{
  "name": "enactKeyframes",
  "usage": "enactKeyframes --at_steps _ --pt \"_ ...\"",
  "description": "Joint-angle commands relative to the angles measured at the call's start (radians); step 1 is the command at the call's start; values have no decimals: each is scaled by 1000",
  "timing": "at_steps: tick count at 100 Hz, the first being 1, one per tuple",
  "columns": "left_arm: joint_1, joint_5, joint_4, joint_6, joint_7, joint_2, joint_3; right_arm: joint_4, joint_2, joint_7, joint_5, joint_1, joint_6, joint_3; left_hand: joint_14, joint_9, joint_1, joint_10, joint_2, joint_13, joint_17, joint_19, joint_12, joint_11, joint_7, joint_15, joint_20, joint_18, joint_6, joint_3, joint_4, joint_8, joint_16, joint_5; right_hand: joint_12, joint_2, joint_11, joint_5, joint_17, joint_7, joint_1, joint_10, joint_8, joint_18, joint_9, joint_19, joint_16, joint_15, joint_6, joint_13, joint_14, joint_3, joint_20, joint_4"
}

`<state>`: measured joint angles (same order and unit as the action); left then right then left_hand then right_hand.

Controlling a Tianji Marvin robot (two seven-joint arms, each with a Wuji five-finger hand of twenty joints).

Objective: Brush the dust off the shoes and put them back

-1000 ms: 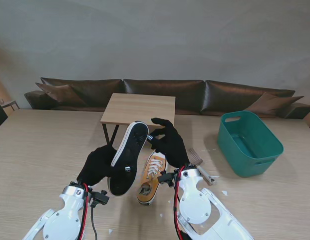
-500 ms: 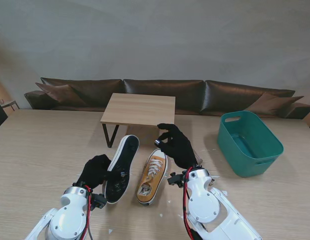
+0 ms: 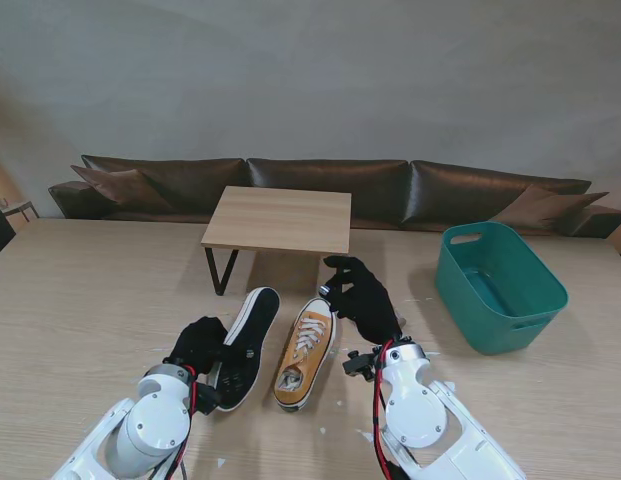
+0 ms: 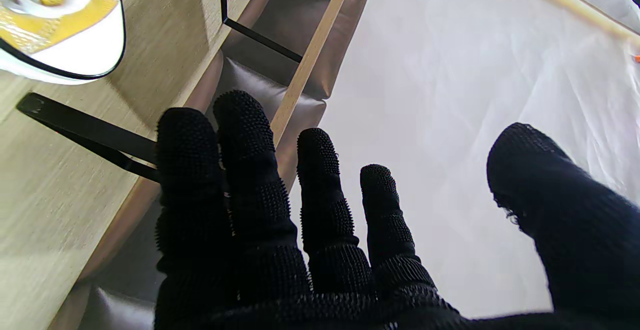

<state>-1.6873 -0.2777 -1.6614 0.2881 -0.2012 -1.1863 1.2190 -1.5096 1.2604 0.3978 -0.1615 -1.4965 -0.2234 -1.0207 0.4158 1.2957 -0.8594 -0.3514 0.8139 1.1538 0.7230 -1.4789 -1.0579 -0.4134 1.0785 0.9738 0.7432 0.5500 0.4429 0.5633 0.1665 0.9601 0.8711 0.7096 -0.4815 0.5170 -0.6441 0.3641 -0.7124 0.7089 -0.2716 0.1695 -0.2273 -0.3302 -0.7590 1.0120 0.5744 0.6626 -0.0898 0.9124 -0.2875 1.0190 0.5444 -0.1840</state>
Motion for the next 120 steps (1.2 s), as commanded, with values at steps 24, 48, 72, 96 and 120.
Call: enactKeyframes --at_steps 24,48,72,96,120 --pt "50 -15 38 38 24 -8 -30 7 2 -20 17 -12 -11 -2 -134 -92 -189 22 -133 68 -30 49 13 86 -28 6 -43 -64 -99 172 -51 -127 12 3 4 -31 0 13 358 -12 20 9 -9 4 10 -18 -4 -8 -3 -10 -12 -10 17 29" --pt "65 -26 68 52 24 -9 -40 6 3 -17 24 -17 -14 -5 -59 -238 -144 -10 -136 -89 -176 155 163 113 -350 -158 -40 -62 -117 127 -43 -293 -27 47 3 -30 -1 13 357 -11 18 11 -11 4 7 -17 -3 -6 -2 -7 -10 -5 18 30" --pt "60 -29 82 73 19 -10 -36 8 3 -20 33 -21 -14 -8 47 -357 -40 -55 -209 -305 -365 338 451 170 -647 -387 -69 -48 -98 175 -52 -352 -154 97 3 -32 -1 14 357 -11 17 11 -13 2 6 -16 -3 -5 -3 -5 -12 -4 17 29" --pt "42 -116 71 90 68 14 -26 8 2 -23 36 -21 -16 -9 83 -452 18 -78 -264 -441 -464 401 517 240 -870 -461 -63 -71 -94 181 -94 -509 -207 63 3 -35 -1 15 356 -12 17 11 -13 4 4 -15 -2 -4 -6 -4 -11 -4 17 29" --pt "27 -286 64 59 156 58 -24 11 3 -22 41 -22 -15 -12 70 -611 48 -55 -288 -612 -608 511 585 289 -1012 -541 -77 -147 -239 137 -93 -707 -241 -137 3 -38 -2 15 356 -12 17 13 -14 3 1 -14 -2 -3 -9 -1 -15 -5 17 29"
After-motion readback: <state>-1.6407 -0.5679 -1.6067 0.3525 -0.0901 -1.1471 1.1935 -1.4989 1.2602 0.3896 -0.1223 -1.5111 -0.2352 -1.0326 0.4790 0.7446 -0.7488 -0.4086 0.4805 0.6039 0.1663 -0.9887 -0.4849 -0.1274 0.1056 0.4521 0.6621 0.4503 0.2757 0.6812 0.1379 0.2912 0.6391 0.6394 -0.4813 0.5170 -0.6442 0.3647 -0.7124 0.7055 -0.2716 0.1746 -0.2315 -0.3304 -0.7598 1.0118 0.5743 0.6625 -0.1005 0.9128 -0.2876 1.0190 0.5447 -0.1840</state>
